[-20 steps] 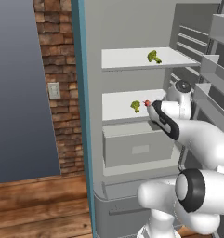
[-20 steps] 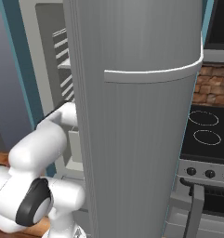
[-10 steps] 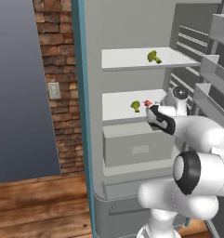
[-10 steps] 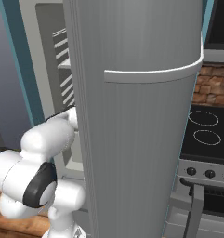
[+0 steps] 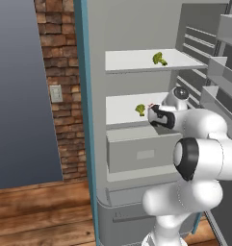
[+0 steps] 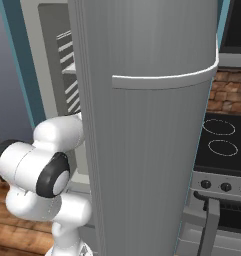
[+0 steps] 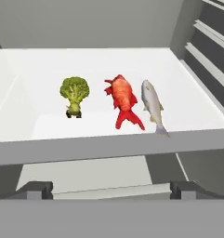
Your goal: Place one broccoli and one fish in each tupperware on the nearby counter, to pack two identical lunches.
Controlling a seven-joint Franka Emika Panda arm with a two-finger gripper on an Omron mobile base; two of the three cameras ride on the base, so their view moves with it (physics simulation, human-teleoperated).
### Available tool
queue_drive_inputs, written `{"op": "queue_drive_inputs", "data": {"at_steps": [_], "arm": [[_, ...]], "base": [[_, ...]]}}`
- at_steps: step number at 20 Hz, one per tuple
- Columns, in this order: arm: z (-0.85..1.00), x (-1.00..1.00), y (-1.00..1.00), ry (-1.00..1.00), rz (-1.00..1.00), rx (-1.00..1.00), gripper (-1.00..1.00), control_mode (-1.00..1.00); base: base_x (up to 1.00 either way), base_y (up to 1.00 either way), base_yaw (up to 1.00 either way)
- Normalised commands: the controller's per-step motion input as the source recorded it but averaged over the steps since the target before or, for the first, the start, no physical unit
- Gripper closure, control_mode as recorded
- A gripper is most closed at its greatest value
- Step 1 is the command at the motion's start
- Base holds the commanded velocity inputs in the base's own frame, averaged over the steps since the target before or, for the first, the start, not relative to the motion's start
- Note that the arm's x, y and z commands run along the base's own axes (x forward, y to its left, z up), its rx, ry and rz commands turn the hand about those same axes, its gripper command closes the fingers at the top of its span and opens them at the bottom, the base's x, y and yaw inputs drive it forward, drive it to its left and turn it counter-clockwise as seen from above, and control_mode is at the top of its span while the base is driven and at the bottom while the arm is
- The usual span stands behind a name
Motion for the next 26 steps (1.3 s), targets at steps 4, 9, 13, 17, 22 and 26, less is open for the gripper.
{"op": "queue_drive_inputs", "data": {"at_steps": [4, 9, 13, 17, 22, 26], "arm": [[-0.12, 0.29, -0.1, 0.0, 0.0, 0.0, -1.0, -1.0], [-0.25, 0.26, -0.09, 0.0, 0.0, 0.0, -1.0, -1.0], [-0.21, 0.34, -0.04, 0.0, 0.0, 0.0, -1.0, -1.0], [-0.23, 0.31, -0.15, 0.0, 0.0, 0.0, -1.0, -1.0], [-0.16, 0.35, -0.17, 0.0, 0.0, 0.0, -1.0, -1.0], [-0.13, 0.41, -0.16, 0.0, 0.0, 0.0, -1.0, -1.0]], "base": [[0.0, 0.0, 0.0], [0.0, 0.0, 0.0], [0.0, 0.0, 0.0], [0.0, 0.0, 0.0], [0.0, 0.0, 0.0], [0.0, 0.0, 0.0]]}}
